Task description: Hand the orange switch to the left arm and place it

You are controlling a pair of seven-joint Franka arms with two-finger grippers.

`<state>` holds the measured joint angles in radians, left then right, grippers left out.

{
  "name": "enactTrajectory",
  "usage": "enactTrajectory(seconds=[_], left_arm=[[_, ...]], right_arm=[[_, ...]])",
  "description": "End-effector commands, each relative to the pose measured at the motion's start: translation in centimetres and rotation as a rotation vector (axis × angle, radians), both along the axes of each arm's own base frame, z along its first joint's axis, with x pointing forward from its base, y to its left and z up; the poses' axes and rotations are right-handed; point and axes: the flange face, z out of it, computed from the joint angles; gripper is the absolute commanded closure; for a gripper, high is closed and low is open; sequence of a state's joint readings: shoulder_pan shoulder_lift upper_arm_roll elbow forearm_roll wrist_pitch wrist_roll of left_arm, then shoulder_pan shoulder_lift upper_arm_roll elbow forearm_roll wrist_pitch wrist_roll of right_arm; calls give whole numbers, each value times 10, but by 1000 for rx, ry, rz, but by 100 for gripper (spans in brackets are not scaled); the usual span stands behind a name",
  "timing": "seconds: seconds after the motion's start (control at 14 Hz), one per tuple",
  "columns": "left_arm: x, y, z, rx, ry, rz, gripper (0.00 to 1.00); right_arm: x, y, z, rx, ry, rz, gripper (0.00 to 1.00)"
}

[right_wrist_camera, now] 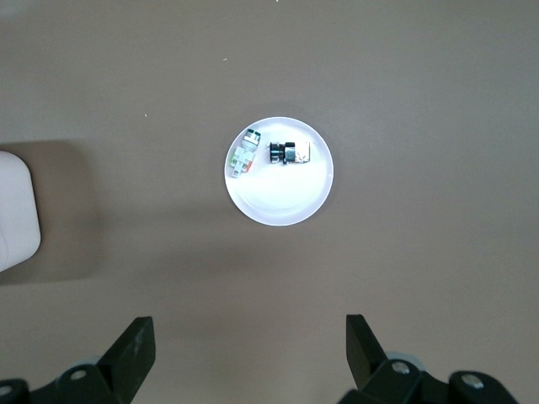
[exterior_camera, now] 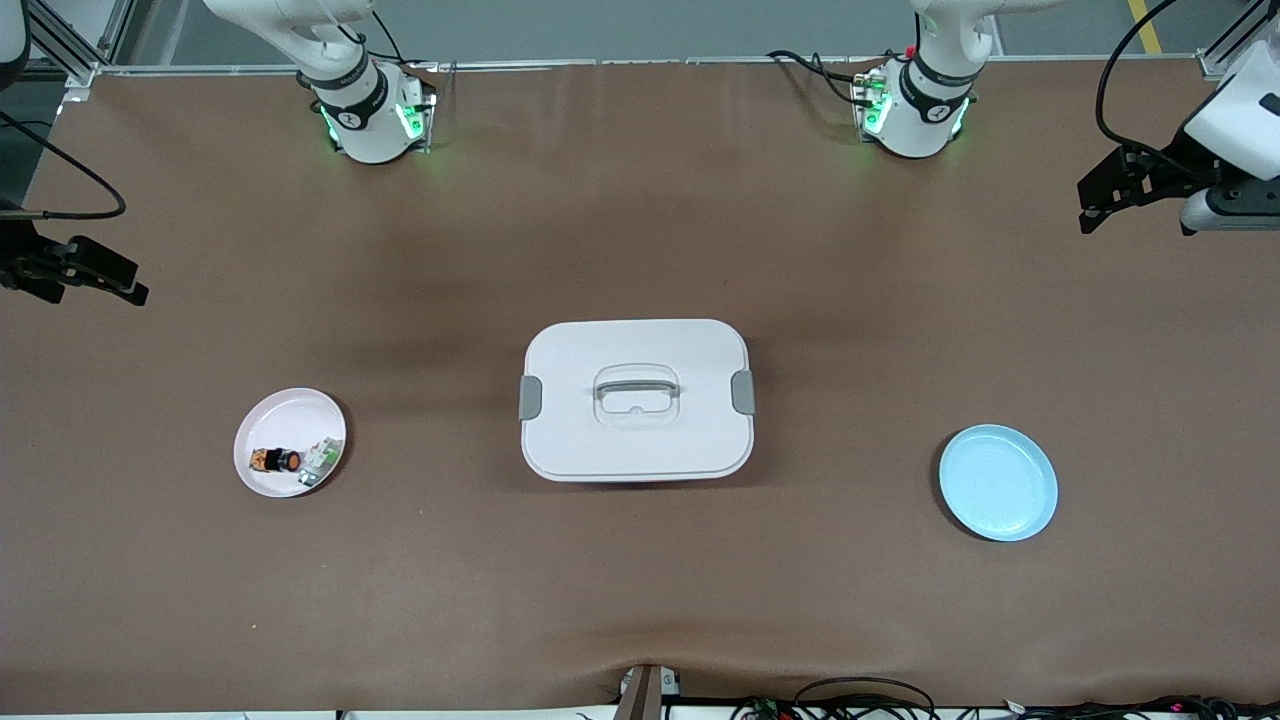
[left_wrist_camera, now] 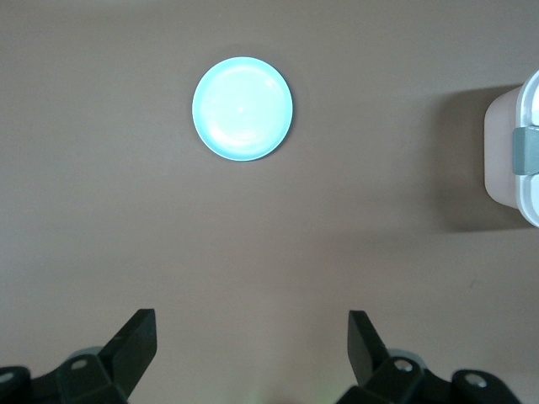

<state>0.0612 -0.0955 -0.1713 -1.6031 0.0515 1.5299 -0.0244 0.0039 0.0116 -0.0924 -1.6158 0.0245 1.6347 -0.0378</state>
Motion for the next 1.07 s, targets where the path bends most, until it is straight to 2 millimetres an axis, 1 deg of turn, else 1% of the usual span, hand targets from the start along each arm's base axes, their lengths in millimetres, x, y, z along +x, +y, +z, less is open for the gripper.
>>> enactTrajectory(seconds=[0.0,0.21,0.28,0.36,0.5,0.64,0.71,0.85,0.93,1.0], left_arm=[[2,0,1,-15,12,-13,0],[2,-1,3,-13,9,-9,0],[2,-1,9,-16,-5,-2,0],[9,-1,7,-17,-4,-1,0],[12,4,5,-16,1,1,0],[13,3,2,-20,7,1,0],[13,2,1,-20,9,1,0],[12,0,1,-20,9,1,0],[11,1,0,-19,16,3,0],[11,1,-2,-20,25,6,0]], right_arm=[[2,0,4,1,1,8,0],[2,0,4,1,1,7,0],[2,0,4,1,1,8,0],[2,0,4,1,1,8,0],[3,-1,-1,1,12,8,0],[12,-3,-18,-1,33,6,0],[18,-6,-30,-1,52,0,0],[33,-11,-62,-3,75,-8,0],[40,-20,-78,-3,84,-24,0],[48,-24,-93,-5,84,-27,0]])
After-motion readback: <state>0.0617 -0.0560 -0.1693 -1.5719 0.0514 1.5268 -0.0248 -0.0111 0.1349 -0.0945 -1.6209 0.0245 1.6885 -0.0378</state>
